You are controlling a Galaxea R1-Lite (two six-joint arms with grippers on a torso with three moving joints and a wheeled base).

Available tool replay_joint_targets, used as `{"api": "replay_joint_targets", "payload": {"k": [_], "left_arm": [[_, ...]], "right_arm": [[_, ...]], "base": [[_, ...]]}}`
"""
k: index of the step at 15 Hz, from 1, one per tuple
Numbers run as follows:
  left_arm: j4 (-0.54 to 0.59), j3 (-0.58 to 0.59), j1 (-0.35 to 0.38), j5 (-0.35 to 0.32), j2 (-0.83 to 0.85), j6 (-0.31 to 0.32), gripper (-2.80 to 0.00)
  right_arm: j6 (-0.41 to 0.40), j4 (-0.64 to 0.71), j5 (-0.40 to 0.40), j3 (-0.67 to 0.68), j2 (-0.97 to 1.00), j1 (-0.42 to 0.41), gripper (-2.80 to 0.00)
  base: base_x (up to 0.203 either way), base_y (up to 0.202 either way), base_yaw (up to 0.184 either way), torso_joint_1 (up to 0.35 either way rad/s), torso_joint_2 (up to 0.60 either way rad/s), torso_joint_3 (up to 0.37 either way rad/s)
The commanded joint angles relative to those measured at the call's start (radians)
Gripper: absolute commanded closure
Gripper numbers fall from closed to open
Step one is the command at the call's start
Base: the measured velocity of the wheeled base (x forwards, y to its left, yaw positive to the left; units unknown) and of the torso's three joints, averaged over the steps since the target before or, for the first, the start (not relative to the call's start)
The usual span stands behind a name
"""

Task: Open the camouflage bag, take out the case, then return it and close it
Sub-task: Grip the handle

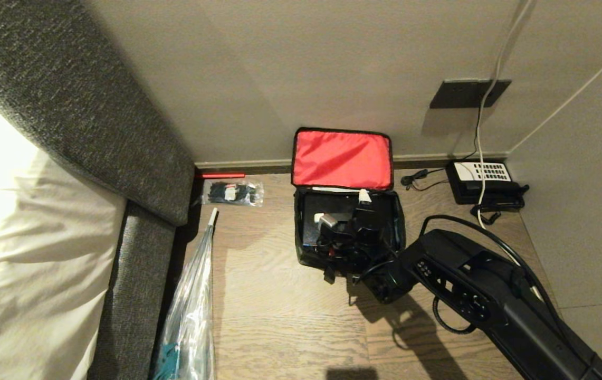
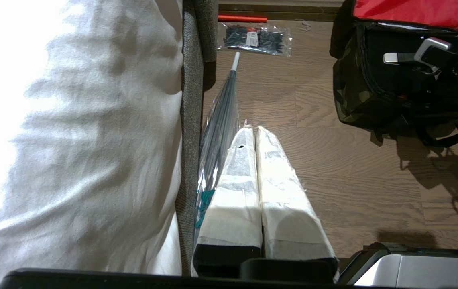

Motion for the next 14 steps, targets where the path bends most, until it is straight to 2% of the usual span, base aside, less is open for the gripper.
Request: {"api": "replay_joint_targets", "payload": {"k": [1, 8, 14], "left_arm": [[0.0, 0.0, 0.0, 0.0, -0.002, -0.001, 0.0], [0.0, 0.0, 0.0, 0.0, -0.002, -0.001, 0.0], [0.0, 0.0, 0.0, 0.0, -0.002, -0.001, 0.0]], "right_arm": [[-0.009, 0.012, -0.003, -0.065, 0.028, -0.013, -2.8], [-0.015, 0.022, -0.003, -0.216, 0.081, -0.039, -2.8], [-0.015, 0.023, -0.01, -0.224, 0.091, -0.043, -2.8]], "base": [[0.0, 0.0, 0.0, 0.0, 0.0, 0.0], [0.0, 0.0, 0.0, 0.0, 0.0, 0.0], [0.0, 0.0, 0.0, 0.0, 0.0, 0.0]]}}
